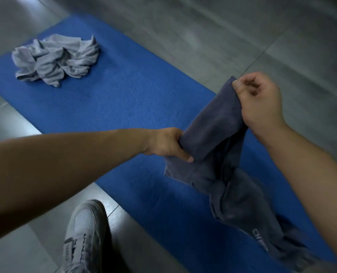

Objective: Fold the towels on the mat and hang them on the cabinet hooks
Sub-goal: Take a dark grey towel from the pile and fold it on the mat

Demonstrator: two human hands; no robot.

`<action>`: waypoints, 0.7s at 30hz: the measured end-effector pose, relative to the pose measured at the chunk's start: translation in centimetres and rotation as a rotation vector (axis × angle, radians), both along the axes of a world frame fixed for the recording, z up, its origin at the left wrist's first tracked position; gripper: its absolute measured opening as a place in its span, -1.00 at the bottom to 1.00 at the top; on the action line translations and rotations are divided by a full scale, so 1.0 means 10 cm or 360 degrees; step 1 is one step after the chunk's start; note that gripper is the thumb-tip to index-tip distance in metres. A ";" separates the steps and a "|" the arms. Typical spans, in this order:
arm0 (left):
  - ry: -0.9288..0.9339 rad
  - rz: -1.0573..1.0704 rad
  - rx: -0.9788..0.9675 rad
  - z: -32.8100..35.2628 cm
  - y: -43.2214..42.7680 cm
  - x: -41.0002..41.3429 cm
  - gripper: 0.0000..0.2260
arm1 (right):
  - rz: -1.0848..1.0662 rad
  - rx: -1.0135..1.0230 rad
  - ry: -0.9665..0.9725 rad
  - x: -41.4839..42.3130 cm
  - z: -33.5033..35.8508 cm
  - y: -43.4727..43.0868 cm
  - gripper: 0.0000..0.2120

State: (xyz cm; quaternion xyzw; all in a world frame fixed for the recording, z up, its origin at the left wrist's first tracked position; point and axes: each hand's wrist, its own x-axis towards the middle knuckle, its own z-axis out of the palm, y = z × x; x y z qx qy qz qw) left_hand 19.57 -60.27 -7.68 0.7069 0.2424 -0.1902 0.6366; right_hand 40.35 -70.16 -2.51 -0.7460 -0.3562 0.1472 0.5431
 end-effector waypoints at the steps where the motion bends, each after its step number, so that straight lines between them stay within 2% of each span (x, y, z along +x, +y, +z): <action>1: 0.0037 -0.0044 0.0052 -0.01 0.04 -0.05 -0.61 | -0.0030 -0.0057 -0.0074 0.01 -0.05 -0.02 -0.81; 5: 0.0081 -0.0070 -0.0105 -0.22 0.10 -0.39 -0.74 | -0.0019 -0.0269 -0.0269 -0.05 -0.22 0.02 -0.78; 7: 0.0139 -0.0142 0.0057 -0.45 0.07 -0.56 -0.86 | 0.0012 -0.0290 -0.0270 -0.04 -0.26 0.16 -0.79; 9: 0.0153 -0.0133 0.0166 -0.73 0.02 -0.73 -0.88 | -0.0016 -0.0227 -0.0199 0.01 -0.27 0.38 -0.80; 12: 0.0031 0.0310 0.0041 -1.14 -0.02 -0.97 -0.84 | -0.0109 -0.0178 -0.0109 0.13 -0.34 0.73 -0.80; 14: 0.0058 0.0672 -0.0029 -1.25 0.00 -1.12 -0.83 | -0.0146 -0.0217 -0.0097 0.22 -0.44 0.96 -0.79; 16: 0.0049 0.1074 -0.0226 -1.25 0.02 -1.23 -0.90 | -0.0128 -0.0327 -0.0088 0.30 -0.56 1.19 -0.80; 18: 0.0038 0.1488 -0.0418 -1.21 0.10 -1.30 -0.85 | -0.0087 -0.0481 -0.0081 0.41 -0.70 1.34 -0.87; 21: 0.0034 0.2063 -0.0407 -1.22 0.30 -1.42 -0.83 | 0.0048 -0.0751 0.0000 0.45 -0.91 1.50 -0.92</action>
